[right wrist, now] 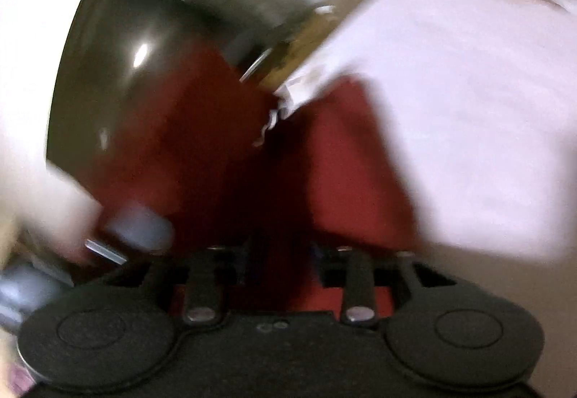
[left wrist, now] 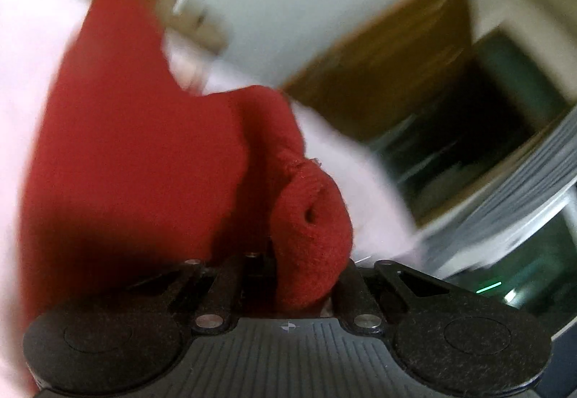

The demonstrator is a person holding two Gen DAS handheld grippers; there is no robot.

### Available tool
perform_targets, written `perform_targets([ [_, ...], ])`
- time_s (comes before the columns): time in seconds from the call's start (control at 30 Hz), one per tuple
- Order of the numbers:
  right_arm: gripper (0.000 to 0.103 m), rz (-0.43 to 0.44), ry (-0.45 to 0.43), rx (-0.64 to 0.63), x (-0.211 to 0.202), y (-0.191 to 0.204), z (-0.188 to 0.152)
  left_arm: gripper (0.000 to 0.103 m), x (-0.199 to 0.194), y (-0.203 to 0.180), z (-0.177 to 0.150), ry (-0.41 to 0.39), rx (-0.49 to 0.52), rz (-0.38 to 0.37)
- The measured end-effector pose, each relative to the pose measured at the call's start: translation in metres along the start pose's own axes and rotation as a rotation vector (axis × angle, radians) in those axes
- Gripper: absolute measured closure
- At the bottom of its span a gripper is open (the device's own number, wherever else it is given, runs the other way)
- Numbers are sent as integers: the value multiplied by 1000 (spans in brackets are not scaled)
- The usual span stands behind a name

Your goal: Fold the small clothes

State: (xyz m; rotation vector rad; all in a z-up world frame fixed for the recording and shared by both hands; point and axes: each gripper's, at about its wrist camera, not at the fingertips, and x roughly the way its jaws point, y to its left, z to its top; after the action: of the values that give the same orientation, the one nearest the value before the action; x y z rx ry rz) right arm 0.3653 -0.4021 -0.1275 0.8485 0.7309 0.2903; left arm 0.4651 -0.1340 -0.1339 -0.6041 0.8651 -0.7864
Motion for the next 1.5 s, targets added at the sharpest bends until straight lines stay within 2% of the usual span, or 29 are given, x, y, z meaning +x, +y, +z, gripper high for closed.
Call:
perform_targets([
  [0.07, 46, 47, -49, 103, -33, -28, 3, 89, 5, -3, -10, -15, 32, 18],
  [0.1, 30, 52, -65, 129, -43, -33, 3, 69, 0, -8, -9, -19, 25, 15],
  [0.13, 27, 39, -89, 137, -54, -36, 3, 36, -6, -14, -7, -14, 24, -7],
  [0.2, 27, 67, -114, 138, -67, -36, 1, 8, -31, -36, -6, -42, 97, -30],
  [0.23, 27, 80, -117, 145, -69, -33, 0, 5, -46, -46, -5, -61, 152, -46],
  [0.27, 27, 89, -117, 142, -69, -30, -1, 5, -61, -51, -3, -63, 181, -67],
  [0.33, 27, 120, -106, 124, -66, -20, 0, 5, -87, -43, 5, -96, 171, -96],
  [0.37, 27, 132, -87, 111, -61, -14, 3, 5, -98, -32, 12, -135, 155, -71],
  [0.47, 27, 104, -37, 45, -47, 3, 4, 5, -117, 6, 33, -226, 35, 132],
  [0.5, 27, 95, -26, 43, -43, 1, 8, 5, -121, 21, 38, -250, -23, 172],
  [0.57, 29, 72, -10, 47, -35, -3, 13, 5, -123, 43, 38, -255, -105, 221],
  [0.6, 35, 72, -1, 50, -31, -4, 16, 5, -122, 50, 38, -251, -123, 231],
  [0.67, 44, 74, 17, 37, -22, -3, 21, 5, -119, 50, 32, -246, -124, 239],
  [0.8, 49, 6, 41, -85, 1, 8, 34, 5, -112, 45, 22, -222, -110, 248],
  [0.87, 59, -22, 69, -149, 17, 14, 40, 5, -102, 42, 27, -205, -104, 260],
  [0.9, 82, -44, 96, -197, 28, 21, 43, 5, -100, 42, 30, -199, -98, 271],
  [0.93, 87, -60, 109, -250, 33, 28, 42, 5, -101, 40, 32, -198, -81, 283],
  [0.97, 88, -44, 98, -338, 33, 42, 40, 5, -105, 45, 39, -208, -63, 283],
  [1.03, 88, 70, 61, -474, 19, 73, 35, 5, -117, 44, 47, -252, -34, 262],
  [1.1, 88, 110, 24, -524, 13, 89, 37, 5, -114, 50, 61, -259, -51, 260],
  [1.2, 88, 68, 32, -485, 18, 75, 46, 5, -94, 54, 71, -195, -49, 260],
  [1.27, 88, -33, 103, -419, 35, 39, 49, 5, -73, 56, 68, -104, -36, 293],
  [1.3, 89, -76, 151, -359, 48, 17, 48, 5, -69, 51, 65, -116, 4, 302],
  [1.37, 86, 14, 131, -241, 42, -3, 49, 5, -67, 46, 65, -108, 27, 306],
  [1.5, 67, 57, 112, -215, 38, -1, 47, 5, -73, 49, 72, -129, -4, 288],
])
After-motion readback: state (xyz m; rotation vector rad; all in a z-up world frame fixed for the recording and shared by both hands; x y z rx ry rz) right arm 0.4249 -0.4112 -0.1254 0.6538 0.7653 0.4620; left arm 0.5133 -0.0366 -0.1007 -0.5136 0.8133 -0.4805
